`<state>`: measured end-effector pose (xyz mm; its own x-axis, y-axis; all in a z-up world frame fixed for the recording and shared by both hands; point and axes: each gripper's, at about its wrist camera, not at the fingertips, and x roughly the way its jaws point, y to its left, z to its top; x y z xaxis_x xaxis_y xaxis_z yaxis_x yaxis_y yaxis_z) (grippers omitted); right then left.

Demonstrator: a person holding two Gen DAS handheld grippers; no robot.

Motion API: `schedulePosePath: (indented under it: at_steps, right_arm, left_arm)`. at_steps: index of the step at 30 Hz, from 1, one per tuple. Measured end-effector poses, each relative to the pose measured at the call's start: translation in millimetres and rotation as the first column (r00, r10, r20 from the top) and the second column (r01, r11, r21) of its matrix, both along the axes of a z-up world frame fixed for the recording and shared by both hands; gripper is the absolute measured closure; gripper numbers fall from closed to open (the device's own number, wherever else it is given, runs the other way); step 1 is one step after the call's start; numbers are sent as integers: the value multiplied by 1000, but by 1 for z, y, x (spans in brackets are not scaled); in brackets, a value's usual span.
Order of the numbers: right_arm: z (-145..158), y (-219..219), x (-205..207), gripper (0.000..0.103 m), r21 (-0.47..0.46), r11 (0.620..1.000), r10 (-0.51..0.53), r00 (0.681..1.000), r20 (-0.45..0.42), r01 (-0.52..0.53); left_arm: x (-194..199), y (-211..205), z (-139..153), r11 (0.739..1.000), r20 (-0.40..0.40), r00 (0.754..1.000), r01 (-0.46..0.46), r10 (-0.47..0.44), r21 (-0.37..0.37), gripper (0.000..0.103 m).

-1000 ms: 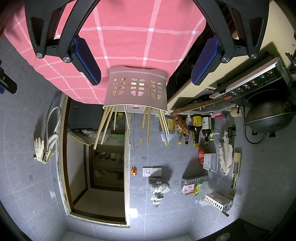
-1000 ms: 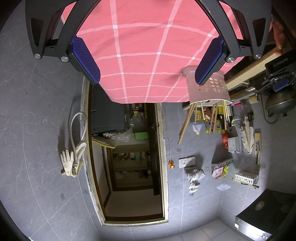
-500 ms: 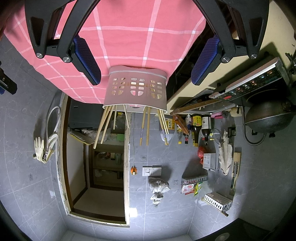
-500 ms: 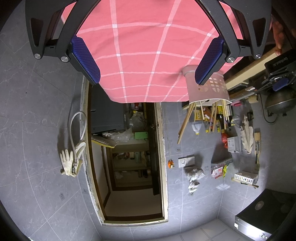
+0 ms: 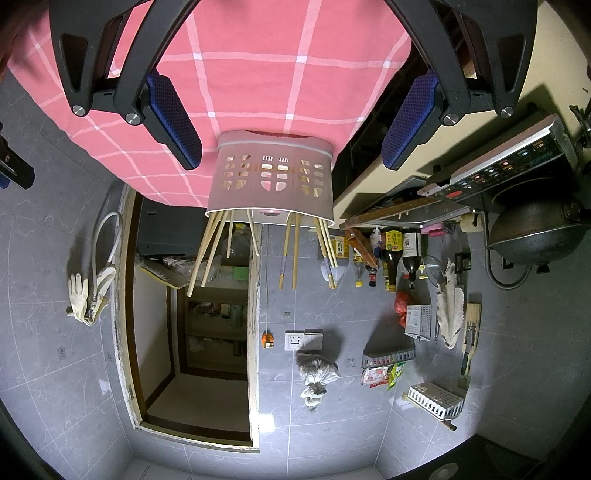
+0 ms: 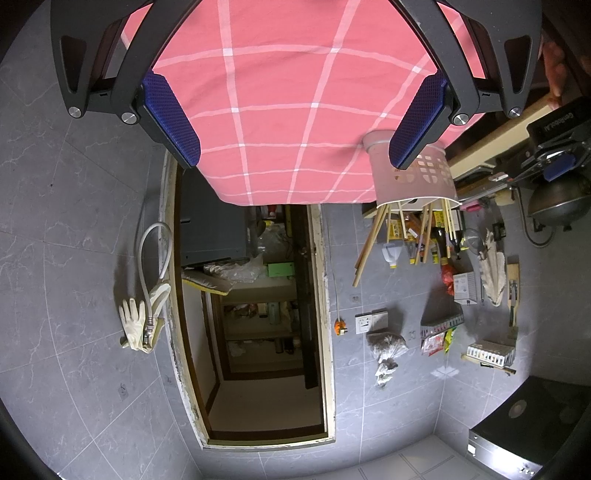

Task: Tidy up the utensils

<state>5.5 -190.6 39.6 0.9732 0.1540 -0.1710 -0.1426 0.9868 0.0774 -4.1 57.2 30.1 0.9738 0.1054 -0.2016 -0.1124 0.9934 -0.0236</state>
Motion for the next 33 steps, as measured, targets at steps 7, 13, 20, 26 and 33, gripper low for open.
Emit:
schedulePosePath:
  at_steps: [7, 13, 20, 26, 33]
  right_arm:
    - [0, 0, 0, 0, 0, 1000, 0, 1000, 0, 0]
    - [0, 0, 0, 0, 0, 1000, 0, 1000, 0, 0]
    - [0, 0, 0, 0, 0, 1000, 0, 1000, 1, 0]
    - [-1, 1, 0, 0, 1, 1000, 0, 1000, 0, 0]
    - [-1, 1, -1, 0, 1, 1000, -1, 1000, 1, 1]
  left_arm:
    - [0, -1, 0, 1000, 0, 1000, -2, 2, 1, 7]
    - [0, -1, 0, 1000, 0, 1000, -1, 1, 0, 7]
    - [0, -1, 0, 1000, 1, 1000, -2, 2, 1, 7]
    - [0, -2, -1, 1000, 1, 1000, -2, 2, 0, 7]
    - [0, -3, -1, 1000, -7, 1000, -1, 1, -5, 7]
